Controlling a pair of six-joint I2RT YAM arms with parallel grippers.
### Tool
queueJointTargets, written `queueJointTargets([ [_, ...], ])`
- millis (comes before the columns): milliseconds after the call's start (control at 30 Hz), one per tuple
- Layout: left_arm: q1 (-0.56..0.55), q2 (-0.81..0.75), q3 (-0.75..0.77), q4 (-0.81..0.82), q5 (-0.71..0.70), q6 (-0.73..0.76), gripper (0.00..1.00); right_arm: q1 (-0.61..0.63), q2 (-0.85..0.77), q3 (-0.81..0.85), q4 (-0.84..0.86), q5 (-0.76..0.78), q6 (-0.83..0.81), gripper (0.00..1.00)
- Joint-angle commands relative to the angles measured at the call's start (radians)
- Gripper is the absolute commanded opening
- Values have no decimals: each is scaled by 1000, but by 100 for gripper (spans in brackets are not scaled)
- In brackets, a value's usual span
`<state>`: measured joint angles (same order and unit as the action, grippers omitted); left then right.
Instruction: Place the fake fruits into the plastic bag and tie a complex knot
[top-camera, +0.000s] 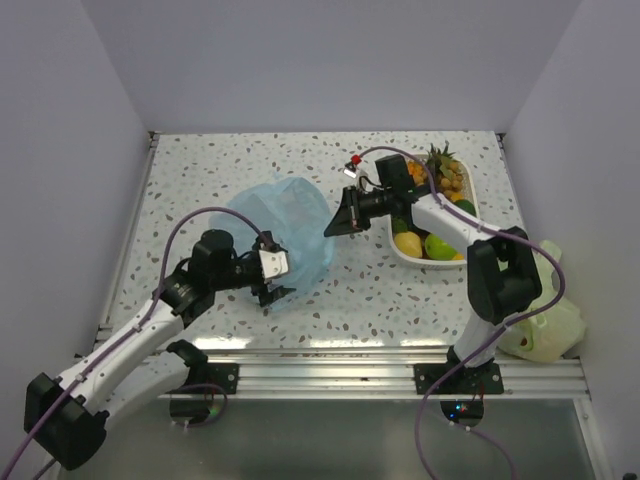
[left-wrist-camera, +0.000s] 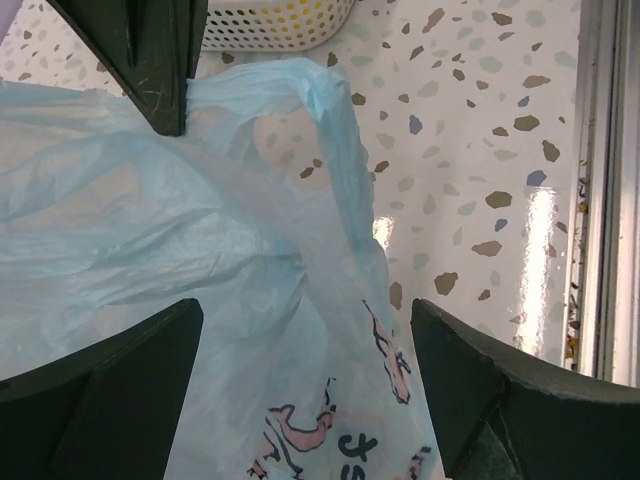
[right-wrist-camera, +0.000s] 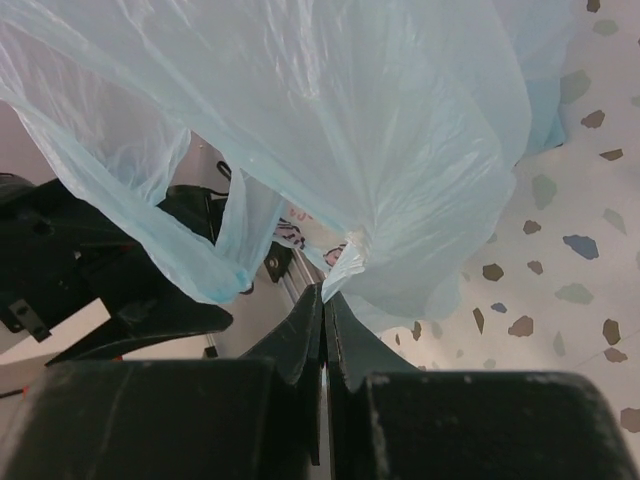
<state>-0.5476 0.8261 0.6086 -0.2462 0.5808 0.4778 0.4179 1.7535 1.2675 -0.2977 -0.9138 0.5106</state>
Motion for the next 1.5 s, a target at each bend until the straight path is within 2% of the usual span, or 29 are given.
queueJointTargets([
  [0, -40, 65, -36, 229, -79, 88, 91, -1, 3, -11, 48, -42, 31, 0],
  [100, -51, 149, -53, 356, -139, 96, 90, -2, -3, -20, 45, -56, 20, 0],
  [200, -52, 209, -49, 396, -194, 91, 82, -1, -11, -25, 19, -60, -7, 0],
  [300, -49, 191, -21, 400, -246, 27, 55, -1, -9, -7, -55, -14, -78, 0],
  [333, -48, 176, 21, 374, -266, -22, 36, -2, -5, 27, -131, 16, -146, 0],
  [367, -35, 159, 55, 333, -266, -66, 26, -4, 7, 50, -176, 51, -185, 0],
  [467, 67, 85, 196, 144, -132, -264, 1, -18, 35, 150, -306, 231, -328, 0],
  [500, 89, 53, 224, 83, -116, -293, 0, -19, 44, 176, -342, 347, -402, 0],
  [633, 184, 2, 342, -17, -72, -422, 0, -19, 96, 292, -347, 588, -538, 0],
  [700, 204, -16, 350, -56, -36, -458, 0, -18, 139, 357, -347, 689, -589, 0],
  [933, 213, -62, 319, -151, -67, -501, 0, -18, 239, 512, -290, 898, -667, 0],
  [1033, 216, -64, 290, -128, -82, -528, 0, -13, 277, 573, -310, 834, -678, 0],
  [1100, 216, -42, 272, -67, -96, -570, 0, -1, 293, 630, -387, 707, -670, 18],
  [1133, 216, -32, 273, -50, -99, -580, 0, -1, 285, 636, -403, 672, -663, 50],
  [1167, 218, -4, 272, -15, -107, -596, 0, -2, 272, 635, -412, 611, -658, 64],
  [1233, 216, 21, 272, 19, -104, -611, 0, -4, 233, 609, -417, 580, -649, 82],
  [1333, 216, 56, 269, 82, -72, -646, 0, -8, 132, 584, -425, 564, -653, 88],
  [1467, 216, 100, 266, 125, -55, -665, 0, -51, 32, 607, -492, 540, -646, 90],
])
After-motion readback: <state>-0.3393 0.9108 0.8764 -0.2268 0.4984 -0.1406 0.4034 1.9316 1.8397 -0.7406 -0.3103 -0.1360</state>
